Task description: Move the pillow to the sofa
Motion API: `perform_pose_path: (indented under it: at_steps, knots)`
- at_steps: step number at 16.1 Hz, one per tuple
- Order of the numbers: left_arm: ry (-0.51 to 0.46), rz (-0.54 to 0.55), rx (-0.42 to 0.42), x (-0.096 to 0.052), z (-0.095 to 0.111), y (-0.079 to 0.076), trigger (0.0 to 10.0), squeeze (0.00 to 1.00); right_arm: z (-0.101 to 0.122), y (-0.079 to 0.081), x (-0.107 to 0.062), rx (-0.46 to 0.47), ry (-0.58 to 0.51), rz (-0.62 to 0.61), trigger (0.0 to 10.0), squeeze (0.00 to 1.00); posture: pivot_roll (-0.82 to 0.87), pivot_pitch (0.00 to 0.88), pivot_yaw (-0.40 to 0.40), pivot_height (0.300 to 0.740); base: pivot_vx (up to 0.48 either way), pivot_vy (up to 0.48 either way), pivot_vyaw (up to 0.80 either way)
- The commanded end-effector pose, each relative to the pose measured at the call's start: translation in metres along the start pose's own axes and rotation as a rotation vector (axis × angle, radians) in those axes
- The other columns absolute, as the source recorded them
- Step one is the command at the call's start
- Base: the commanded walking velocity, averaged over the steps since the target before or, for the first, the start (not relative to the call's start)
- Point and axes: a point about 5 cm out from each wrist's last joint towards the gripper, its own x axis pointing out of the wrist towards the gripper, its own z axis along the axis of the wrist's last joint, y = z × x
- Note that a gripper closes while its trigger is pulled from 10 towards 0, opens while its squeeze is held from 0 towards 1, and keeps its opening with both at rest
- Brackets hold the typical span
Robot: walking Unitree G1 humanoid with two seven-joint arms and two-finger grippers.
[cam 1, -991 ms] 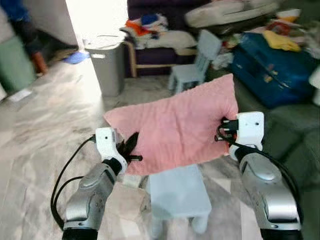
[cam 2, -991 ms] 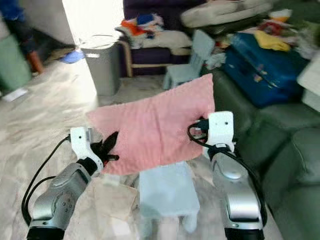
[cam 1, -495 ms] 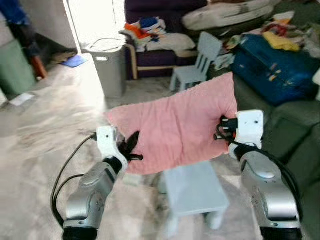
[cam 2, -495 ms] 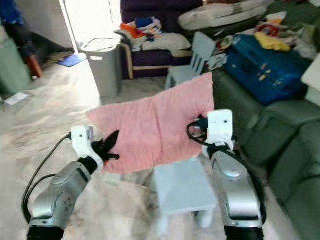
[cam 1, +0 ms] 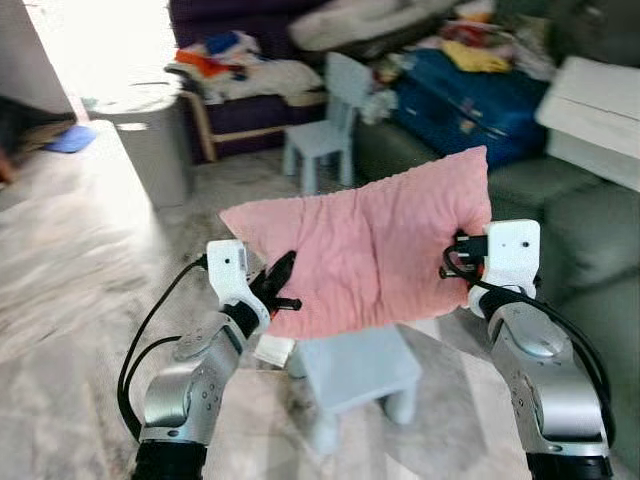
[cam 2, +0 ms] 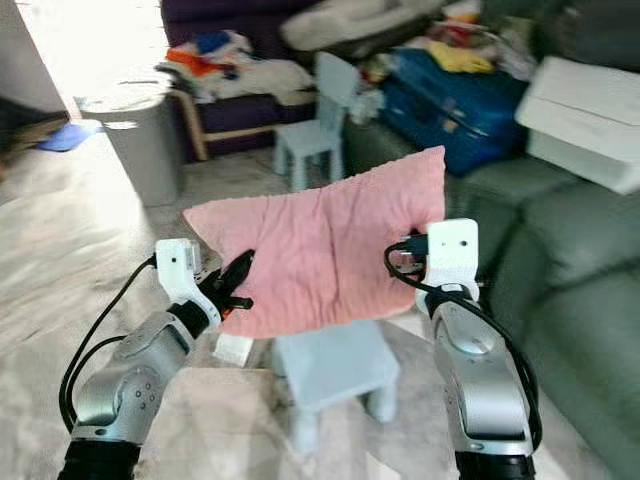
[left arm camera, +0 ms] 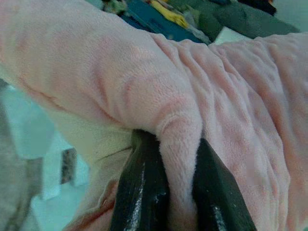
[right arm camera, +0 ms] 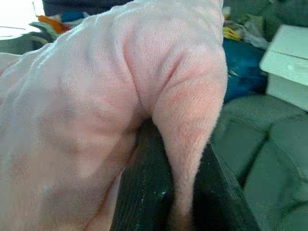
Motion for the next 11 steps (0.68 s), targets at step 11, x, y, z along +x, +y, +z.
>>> perform_pose_path:
  at_steps: [11]
  knots:
    - [-0.001, -0.051, -0.02, -0.0014, 0.0, -0.0053, 10.0, 0.0, 0.0052, 0.0044, -0.0003, -0.006, -0.014, 0.022, 10.0, 0.0, -0.12, 0.0, 0.019, 0.74, 0.18, 0.0, -0.79]
